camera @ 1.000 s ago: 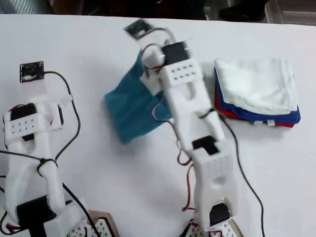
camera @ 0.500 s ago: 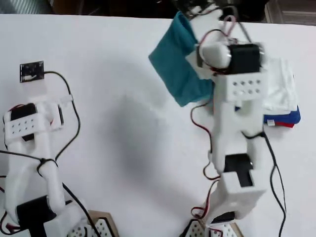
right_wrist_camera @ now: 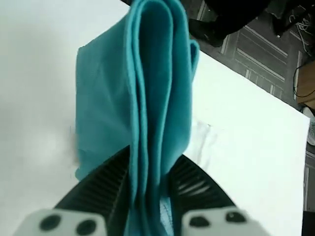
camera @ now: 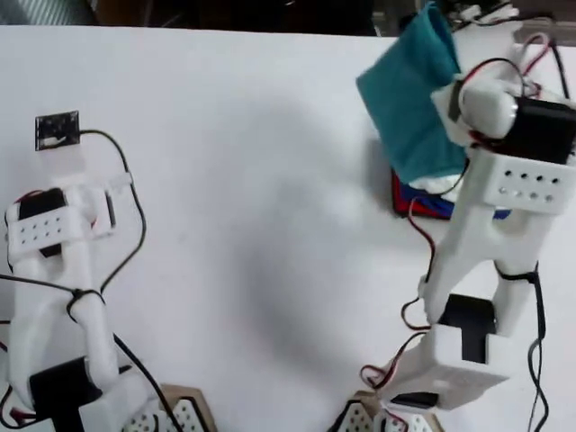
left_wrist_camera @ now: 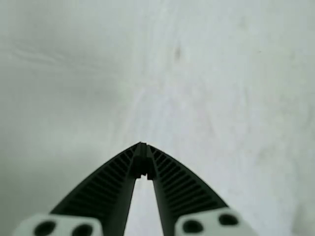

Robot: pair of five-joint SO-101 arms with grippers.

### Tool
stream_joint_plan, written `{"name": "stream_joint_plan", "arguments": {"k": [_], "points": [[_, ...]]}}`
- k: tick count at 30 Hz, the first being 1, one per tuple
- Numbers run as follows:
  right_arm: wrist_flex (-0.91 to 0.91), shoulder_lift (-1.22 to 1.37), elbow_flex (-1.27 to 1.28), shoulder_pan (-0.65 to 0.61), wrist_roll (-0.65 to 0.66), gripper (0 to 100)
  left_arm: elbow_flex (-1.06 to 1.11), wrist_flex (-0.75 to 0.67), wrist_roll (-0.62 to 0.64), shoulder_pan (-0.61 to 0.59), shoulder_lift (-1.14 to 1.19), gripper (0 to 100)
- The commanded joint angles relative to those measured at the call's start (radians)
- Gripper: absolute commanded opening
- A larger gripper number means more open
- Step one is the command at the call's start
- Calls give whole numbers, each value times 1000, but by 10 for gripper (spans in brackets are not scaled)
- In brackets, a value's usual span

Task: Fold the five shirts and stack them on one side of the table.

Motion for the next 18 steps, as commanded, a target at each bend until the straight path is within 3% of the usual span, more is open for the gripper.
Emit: {"name": "stream_joint_plan", "arguments": {"k": [1, 18], "points": [[-50, 33, -3, 54, 9, 20, -41, -12, -2, -5, -35, 25], [-243, 390, -5, 263, 153, 20, -41, -15, -3, -5, -35, 25]]}}
